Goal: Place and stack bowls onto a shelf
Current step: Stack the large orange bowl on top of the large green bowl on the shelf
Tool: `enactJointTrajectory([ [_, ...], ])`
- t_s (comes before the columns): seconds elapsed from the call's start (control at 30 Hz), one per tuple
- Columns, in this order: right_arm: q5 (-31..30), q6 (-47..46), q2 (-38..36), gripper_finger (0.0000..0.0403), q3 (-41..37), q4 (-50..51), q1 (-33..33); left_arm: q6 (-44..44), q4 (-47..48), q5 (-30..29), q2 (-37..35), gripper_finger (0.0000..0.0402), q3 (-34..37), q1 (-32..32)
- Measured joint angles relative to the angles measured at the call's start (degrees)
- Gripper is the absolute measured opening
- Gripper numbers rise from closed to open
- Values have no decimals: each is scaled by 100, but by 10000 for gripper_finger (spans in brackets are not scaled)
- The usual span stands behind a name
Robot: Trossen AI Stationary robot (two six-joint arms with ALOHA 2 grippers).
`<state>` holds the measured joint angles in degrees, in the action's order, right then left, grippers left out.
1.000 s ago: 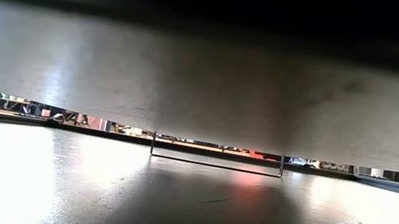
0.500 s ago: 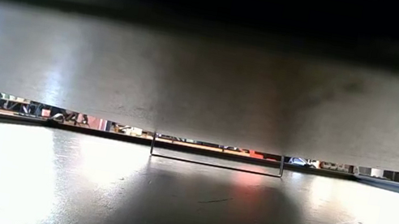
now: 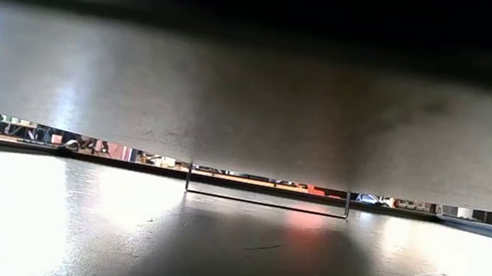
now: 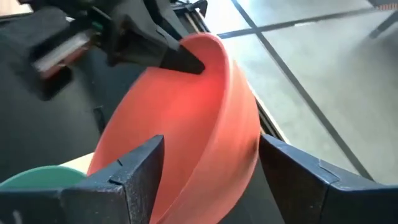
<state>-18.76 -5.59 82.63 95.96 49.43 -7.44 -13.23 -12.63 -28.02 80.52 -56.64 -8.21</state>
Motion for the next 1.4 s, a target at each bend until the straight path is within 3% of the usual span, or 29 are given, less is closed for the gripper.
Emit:
enactJointTrajectory([
  [0.27, 60, -74, 0, 254, 0, 80, -181, 17, 28, -73, 12, 0, 2, -189],
  [0.57, -36, 154, 0, 224, 2, 112, -170, 46, -25, 10, 12, 0, 4, -356],
  [0.7, -60, -156, 7, 218, 2, 112, -181, 60, -29, 3, 12, 0, 4, -358],
  [0.97, -30, 52, 54, 276, 4, 284, -181, 90, -25, 134, 12, 0, 9, -358],
  [1.2, -102, 831, 42, 316, 31, -351, -243, 63, -56, 200, 1, 0, 11, -362],
  [1.4, -1170, 1972, 31, 317, 132, -1489, -273, 95, -34, 200, 1, 0, 11, -409],
])
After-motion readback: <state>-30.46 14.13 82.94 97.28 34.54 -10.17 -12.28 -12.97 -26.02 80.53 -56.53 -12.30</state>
